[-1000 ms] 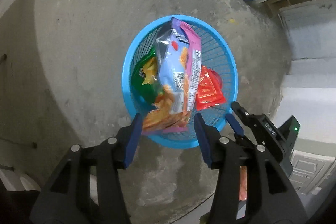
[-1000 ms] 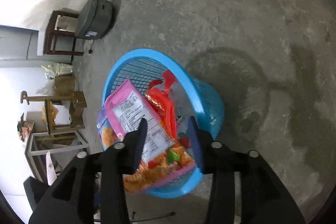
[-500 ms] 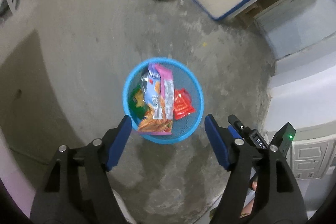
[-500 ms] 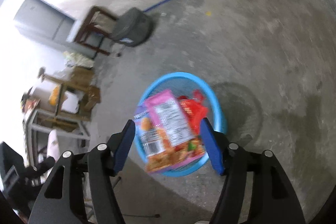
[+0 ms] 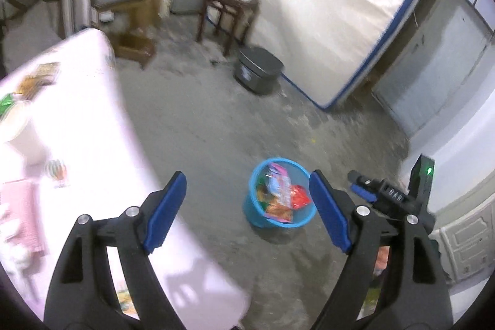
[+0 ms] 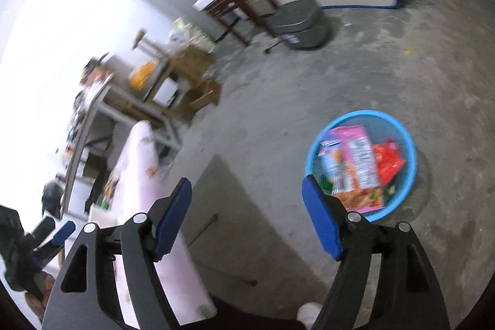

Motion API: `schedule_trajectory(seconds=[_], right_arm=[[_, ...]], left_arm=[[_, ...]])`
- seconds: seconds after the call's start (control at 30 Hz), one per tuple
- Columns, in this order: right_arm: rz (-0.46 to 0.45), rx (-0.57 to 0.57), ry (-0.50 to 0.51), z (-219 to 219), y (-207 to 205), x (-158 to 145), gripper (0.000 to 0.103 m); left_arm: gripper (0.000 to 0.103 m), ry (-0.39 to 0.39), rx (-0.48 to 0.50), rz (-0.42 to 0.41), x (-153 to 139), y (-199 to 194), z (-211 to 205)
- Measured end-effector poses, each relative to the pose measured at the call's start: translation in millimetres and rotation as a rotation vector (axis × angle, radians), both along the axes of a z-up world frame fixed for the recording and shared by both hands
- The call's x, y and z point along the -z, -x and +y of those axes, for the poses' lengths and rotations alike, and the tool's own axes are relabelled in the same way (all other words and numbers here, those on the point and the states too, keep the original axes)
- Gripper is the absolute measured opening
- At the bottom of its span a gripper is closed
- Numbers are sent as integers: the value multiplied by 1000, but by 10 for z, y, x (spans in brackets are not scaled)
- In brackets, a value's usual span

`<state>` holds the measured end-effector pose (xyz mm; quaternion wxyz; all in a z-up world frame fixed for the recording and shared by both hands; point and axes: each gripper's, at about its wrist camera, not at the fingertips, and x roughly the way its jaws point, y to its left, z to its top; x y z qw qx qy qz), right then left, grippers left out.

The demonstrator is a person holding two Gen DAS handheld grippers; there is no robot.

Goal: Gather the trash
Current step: 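Move both tools back over the table toward the white glove and pink sponge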

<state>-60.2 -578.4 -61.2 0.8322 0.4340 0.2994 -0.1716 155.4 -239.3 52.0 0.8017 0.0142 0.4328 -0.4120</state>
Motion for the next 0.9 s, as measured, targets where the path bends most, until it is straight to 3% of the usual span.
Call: schedule_trajectory(seconds=[0.13,0.27,0.43,0.63,0.8,0.9], right_arm=[[-4,-132,14,461,-314,-221,72],[-7,-258,2,978,-697,-357,73],[22,-436,-9,1758,-1341,-393,74],[98,-623,-6,2751,-2015,-323,74],[154,-698,43,3320,-2375,-311,74],[172,-716,56,3455,-2468,-301,74]], left_arm=[[78,11,-112,-55,-48,-7,882],[78,2,-287,-104,64,-67,1844],[78,-66,-502,-65,389,-290,2675],[78,-191,-622,-26,838,-557,3069],[78,-262,-598,-11,1080,-682,3106],[71,-299,-597,-28,1165,-703,3071]])
